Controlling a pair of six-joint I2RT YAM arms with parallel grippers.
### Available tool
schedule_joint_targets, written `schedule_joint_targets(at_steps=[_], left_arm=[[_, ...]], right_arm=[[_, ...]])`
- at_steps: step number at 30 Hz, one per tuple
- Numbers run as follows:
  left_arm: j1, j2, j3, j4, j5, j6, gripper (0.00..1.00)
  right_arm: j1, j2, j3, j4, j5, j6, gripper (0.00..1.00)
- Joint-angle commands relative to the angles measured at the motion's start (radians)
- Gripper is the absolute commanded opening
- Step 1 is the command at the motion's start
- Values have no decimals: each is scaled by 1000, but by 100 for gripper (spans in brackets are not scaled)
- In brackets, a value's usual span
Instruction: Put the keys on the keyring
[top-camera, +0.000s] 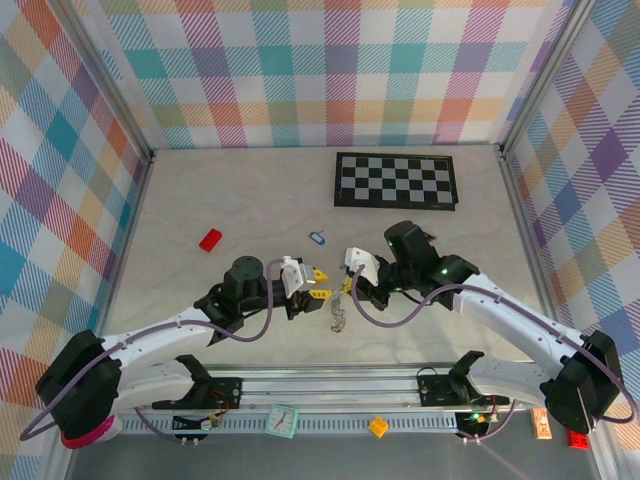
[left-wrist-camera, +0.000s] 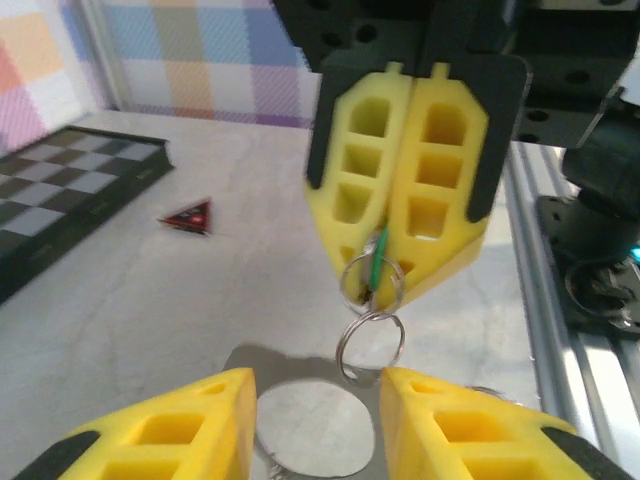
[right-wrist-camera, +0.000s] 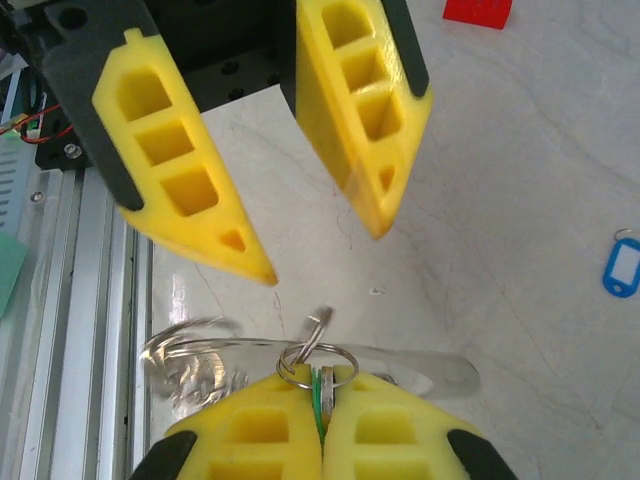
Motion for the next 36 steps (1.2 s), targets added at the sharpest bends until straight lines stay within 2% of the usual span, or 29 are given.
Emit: schedule_joint_targets(at_steps=[1, 6, 9, 12, 16, 19, 23, 31, 36], left_arm=[[0, -79, -60, 128, -192, -35, 39], [-1, -202, -109, 119, -616, -144, 42], [0, -297, -97, -5, -847, -191, 42], [0, -401, -68, -155, -1084, -217, 45], [8, -533, -37, -315, -1293, -244, 48], [16, -620, -28, -380, -1356, -261, 49], [23, -675, -25, -427, -1377, -272, 49], [30, -633, -33, -431, -1362, -301, 50], [40, -592, -46, -395, -1344, -307, 51]], right_arm=[[-5, -17, 58, -36, 2, -27, 0], [23, 56, 121, 7, -57, 9, 0], [81, 128, 167, 49, -68, 15, 0], [128, 216, 226, 134, -136, 59, 0], [166, 315, 290, 240, -190, 94, 0], [170, 379, 321, 275, -195, 95, 0], [170, 427, 303, 278, -121, 41, 0], [144, 420, 204, 172, 75, -79, 0], [79, 385, 130, 83, 176, -161, 0]])
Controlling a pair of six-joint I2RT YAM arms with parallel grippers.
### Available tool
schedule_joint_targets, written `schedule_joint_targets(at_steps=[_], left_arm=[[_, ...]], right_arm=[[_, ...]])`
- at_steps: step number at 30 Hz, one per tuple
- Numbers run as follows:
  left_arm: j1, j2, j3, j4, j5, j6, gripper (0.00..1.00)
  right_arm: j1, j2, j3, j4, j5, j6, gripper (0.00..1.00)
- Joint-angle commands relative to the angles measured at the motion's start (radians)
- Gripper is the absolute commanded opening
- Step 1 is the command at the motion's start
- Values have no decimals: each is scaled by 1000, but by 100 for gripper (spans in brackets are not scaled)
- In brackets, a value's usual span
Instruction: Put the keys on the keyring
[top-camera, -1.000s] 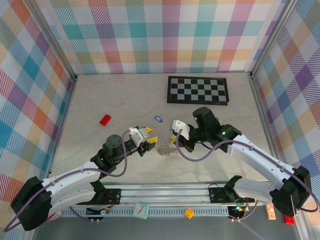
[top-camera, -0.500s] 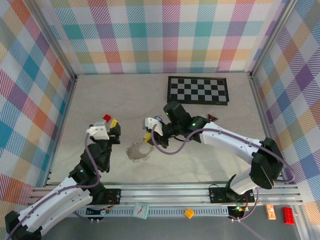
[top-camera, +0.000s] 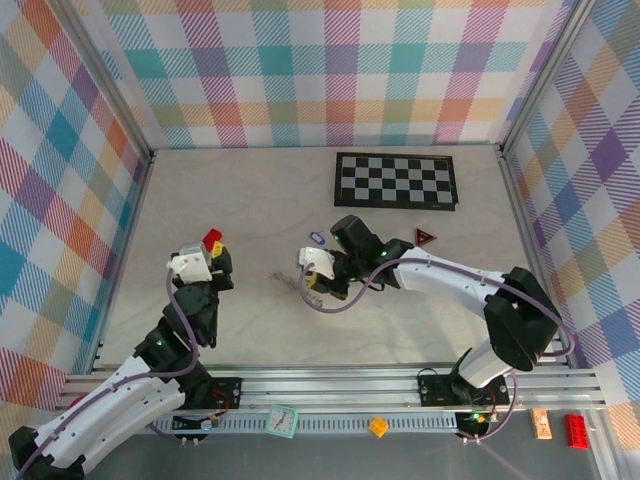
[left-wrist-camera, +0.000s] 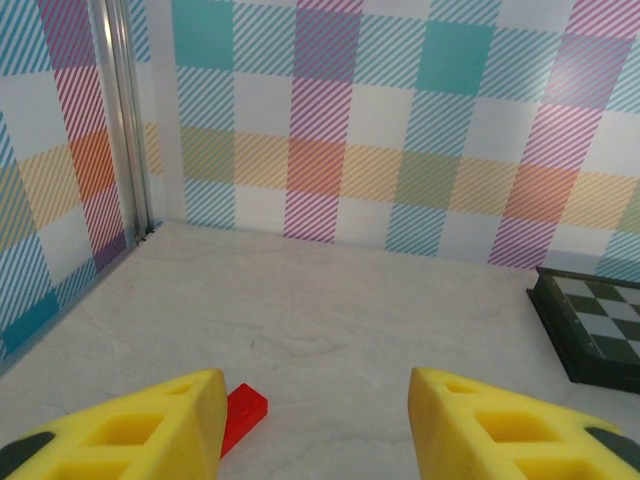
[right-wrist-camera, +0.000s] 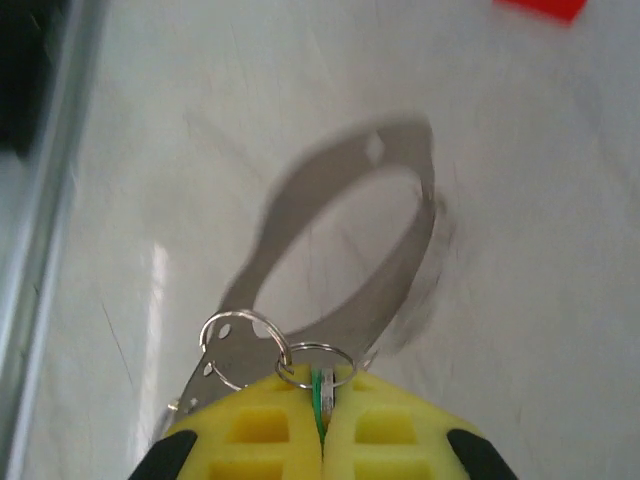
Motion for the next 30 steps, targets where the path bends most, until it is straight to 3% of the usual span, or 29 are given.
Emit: schedule_joint_targets(at_steps=[1, 7, 20, 30], left_arm=[[17, 26, -2, 34, 0, -23, 51], [22, 95, 6, 54, 32, -39, 51], [32, 151, -9, 84, 45, -56, 51], [38, 171, -7, 88, 69, -77, 51]], right_arm=[[-43, -40, -29, -93, 96, -100, 0], [-73, -11, -51, -171, 211, -142, 0], [-73, -36, -91, -214, 325, -172, 0], [-67, -47, -60, -260, 295, -79, 0]])
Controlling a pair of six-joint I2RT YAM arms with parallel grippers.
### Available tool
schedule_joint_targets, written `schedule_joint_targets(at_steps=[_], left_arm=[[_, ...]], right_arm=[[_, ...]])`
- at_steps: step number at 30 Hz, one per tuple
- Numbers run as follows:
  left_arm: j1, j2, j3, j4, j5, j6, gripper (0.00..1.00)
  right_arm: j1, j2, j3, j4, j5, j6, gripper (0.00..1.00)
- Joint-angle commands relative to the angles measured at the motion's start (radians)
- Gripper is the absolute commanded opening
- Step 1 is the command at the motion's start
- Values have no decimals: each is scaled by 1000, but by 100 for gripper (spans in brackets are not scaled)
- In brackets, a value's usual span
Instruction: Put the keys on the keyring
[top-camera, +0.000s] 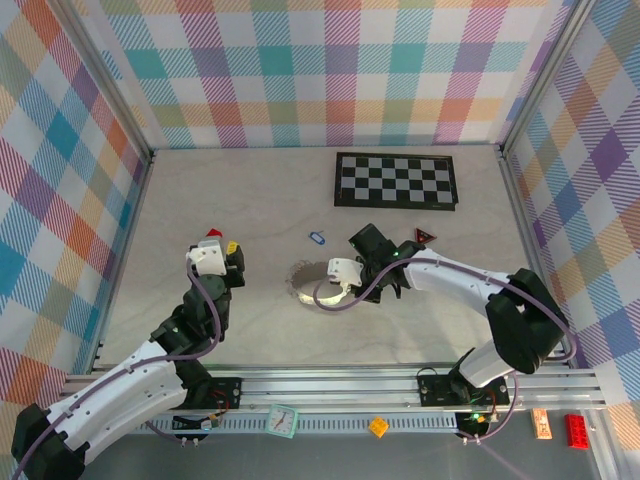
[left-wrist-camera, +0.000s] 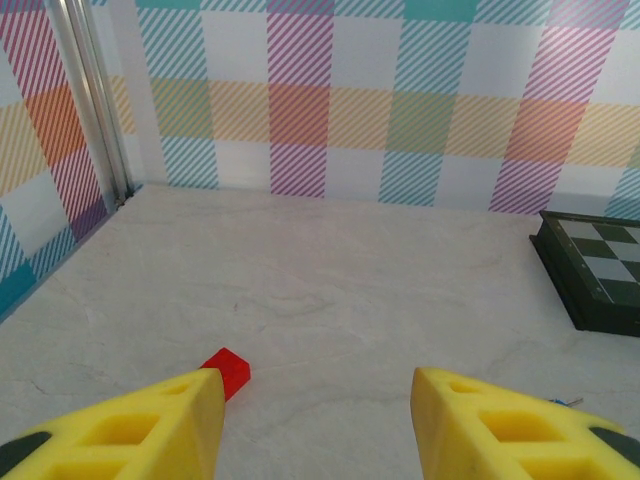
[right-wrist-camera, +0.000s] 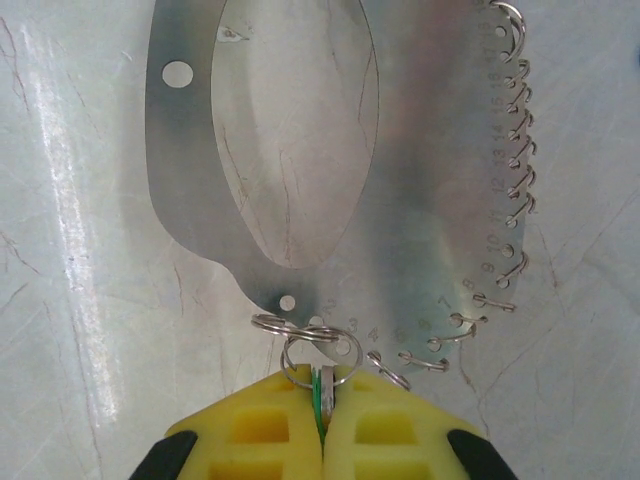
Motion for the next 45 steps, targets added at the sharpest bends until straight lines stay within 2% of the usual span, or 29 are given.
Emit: schedule_joint_targets(at_steps=[1, 8, 10, 14, 17, 19, 22, 24, 26, 28, 30, 33, 35, 39, 45], left_arm=[[14, 2, -7, 30, 17, -31, 51], [22, 44, -9, 55, 44, -40, 51], [23, 55, -7, 65, 50, -40, 51], [26, 67, -6, 69, 63, -41, 59], [28, 74, -3, 67, 88, -35, 65], [31, 83, 1, 70, 115, -26, 68], [35, 104, 13, 72, 162, -12, 71], [37, 127, 24, 72, 200, -10, 72], [39, 154, 33, 72, 242, -10, 72], [40, 187, 41, 78, 288, -10, 72], [40, 220, 60, 61, 333, -22, 72], [40, 256, 96, -46, 398, -96, 72], [40, 273, 104, -115, 455, -167, 72], [40, 326, 98, -174, 549, -278, 72], [40, 449, 140, -182, 641, -356, 72]], right_arm=[[6, -15, 27, -75, -21, 74, 0], [29, 18, -7, -170, 52, 104, 0], [42, 47, -13, -202, 65, 90, 3], [62, 121, -11, -292, 82, 62, 14], [62, 126, -1, -318, 68, 60, 28], [58, 100, 6, -311, 34, 64, 34], [10, -2, 17, -251, -93, 115, 40], [-58, -82, 7, -169, -197, 187, 46], [-133, -135, -9, -65, -247, 333, 54], [-175, -159, -25, 44, -237, 521, 58], [-184, -159, -43, 120, -186, 748, 57], [-190, -122, -32, 44, -82, 1060, 56], [-200, -94, -29, -24, -74, 1186, 55], [-206, -86, -97, -13, -139, 1292, 54], [-214, -37, -166, 48, -229, 1389, 52]])
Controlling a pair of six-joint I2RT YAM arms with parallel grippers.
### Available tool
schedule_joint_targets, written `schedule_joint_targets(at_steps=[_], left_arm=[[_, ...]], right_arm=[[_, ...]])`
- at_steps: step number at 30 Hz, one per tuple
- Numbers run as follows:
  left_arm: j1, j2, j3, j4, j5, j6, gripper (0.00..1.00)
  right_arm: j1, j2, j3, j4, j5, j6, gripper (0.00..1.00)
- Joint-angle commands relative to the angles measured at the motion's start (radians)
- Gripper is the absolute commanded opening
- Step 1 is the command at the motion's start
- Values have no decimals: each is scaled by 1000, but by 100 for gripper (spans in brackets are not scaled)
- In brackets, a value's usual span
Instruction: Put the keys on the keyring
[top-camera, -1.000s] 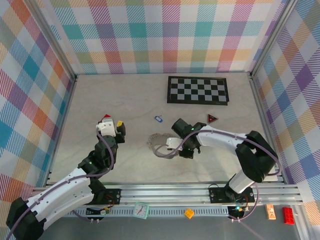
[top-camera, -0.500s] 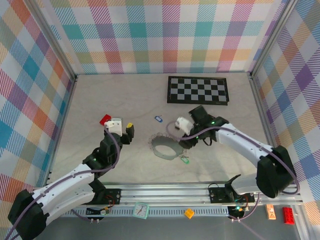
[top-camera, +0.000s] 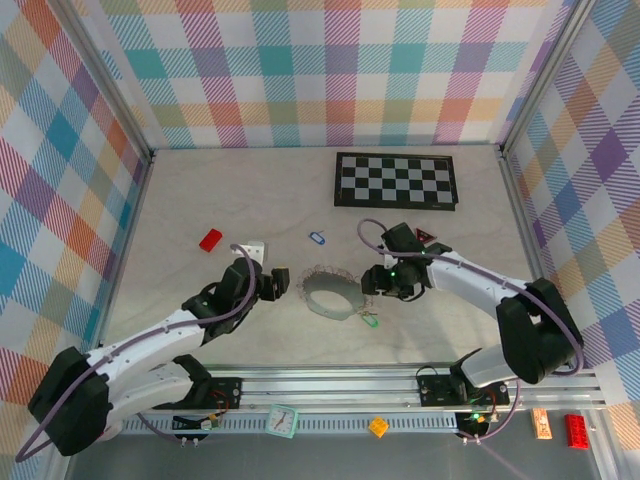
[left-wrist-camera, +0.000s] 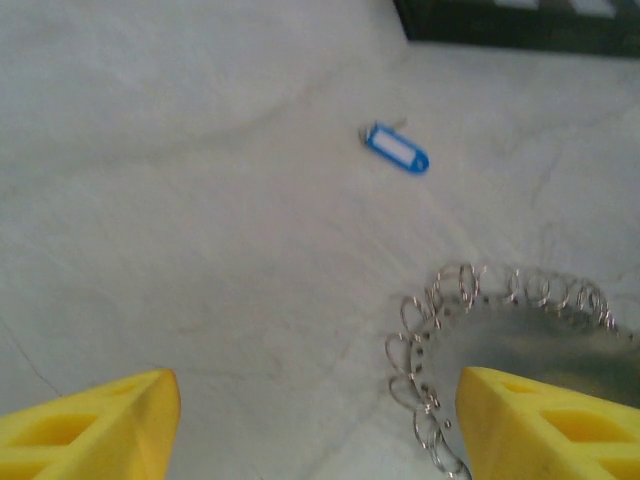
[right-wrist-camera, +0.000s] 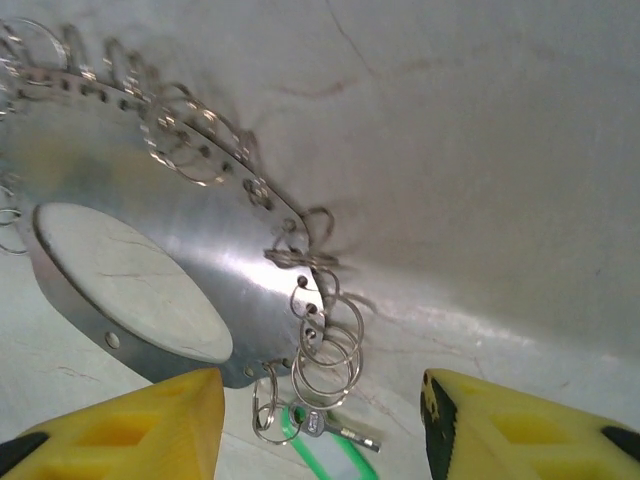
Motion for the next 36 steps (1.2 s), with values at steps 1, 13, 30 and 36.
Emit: schedule_joint_targets(at_steps=[1, 13, 30, 36], left_arm=[[9, 62, 62, -32, 87, -93, 72], [8, 88, 87, -71, 25, -114, 70], [9, 47, 88, -108, -33, -96, 71], [8, 52, 81, -65, -38, -84, 71]], right_arm=[[-5, 39, -27, 47, -66, 123, 50], [-2, 183, 40, 119, -125, 80, 28], [26, 351, 289, 52, -91, -47, 31], [25, 288, 250, 11, -61, -46, 36]])
